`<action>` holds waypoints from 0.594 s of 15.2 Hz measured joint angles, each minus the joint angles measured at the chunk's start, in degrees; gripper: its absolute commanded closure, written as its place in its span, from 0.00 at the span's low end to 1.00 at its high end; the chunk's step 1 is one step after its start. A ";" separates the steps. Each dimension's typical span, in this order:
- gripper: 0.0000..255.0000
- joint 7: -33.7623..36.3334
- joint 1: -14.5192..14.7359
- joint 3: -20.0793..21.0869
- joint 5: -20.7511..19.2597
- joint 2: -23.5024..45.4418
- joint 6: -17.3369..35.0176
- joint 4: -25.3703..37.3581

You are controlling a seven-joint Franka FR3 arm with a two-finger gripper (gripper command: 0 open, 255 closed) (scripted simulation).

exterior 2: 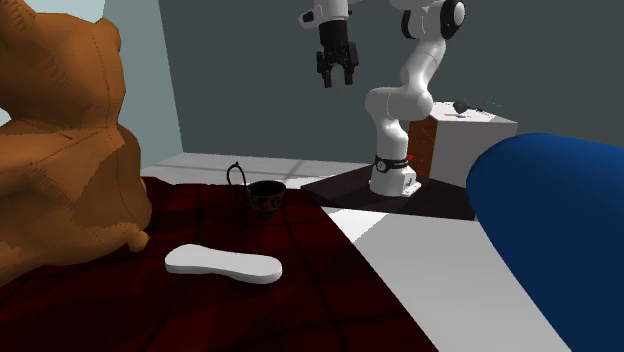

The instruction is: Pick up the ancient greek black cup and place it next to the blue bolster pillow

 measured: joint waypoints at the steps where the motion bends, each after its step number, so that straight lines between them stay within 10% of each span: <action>1: 0.00 0.00 0.00 0.00 0.00 0.00 0.00 0.00; 9: 0.00 -4.55 0.88 -3.34 2.58 14.12 12.15 1.68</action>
